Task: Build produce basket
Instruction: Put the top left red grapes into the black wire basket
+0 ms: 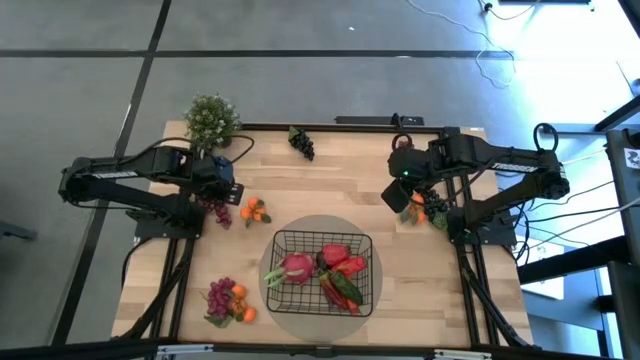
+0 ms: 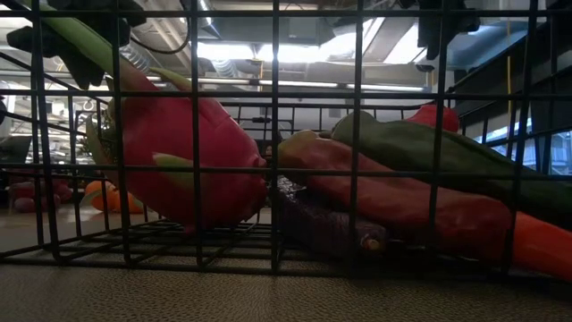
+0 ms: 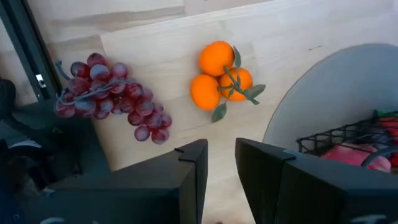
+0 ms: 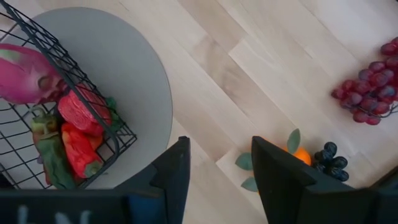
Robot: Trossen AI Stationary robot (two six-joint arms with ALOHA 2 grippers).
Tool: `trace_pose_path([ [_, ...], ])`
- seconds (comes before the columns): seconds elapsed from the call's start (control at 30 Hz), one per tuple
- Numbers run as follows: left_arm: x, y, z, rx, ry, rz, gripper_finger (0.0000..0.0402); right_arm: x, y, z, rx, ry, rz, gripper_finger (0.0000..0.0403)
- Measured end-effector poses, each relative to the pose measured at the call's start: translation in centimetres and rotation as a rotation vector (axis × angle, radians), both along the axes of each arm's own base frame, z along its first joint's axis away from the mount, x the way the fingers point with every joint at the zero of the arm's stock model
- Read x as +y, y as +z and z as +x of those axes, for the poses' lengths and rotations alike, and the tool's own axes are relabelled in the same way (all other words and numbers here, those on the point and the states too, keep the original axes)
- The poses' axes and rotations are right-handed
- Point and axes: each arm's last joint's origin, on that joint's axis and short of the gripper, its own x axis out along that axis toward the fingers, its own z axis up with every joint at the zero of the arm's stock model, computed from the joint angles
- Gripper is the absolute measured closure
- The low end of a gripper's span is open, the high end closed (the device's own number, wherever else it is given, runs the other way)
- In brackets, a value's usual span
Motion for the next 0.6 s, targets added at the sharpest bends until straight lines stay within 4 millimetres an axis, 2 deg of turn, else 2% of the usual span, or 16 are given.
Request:
trace_pose_path([
  [0.4,-0.30,-0.04,-0.04,-0.002,-0.028,-0.100,0.0331,0.00,0.06,0.17,-0.019,0.002,-0.001,0.0249],
  [0.6,-0.29,-0.06,-0.13,-0.002,0.108,-0.149,0.0331,-0.01,0.07,0.19,-0.020,0.001,-0.001,0.0249],
])
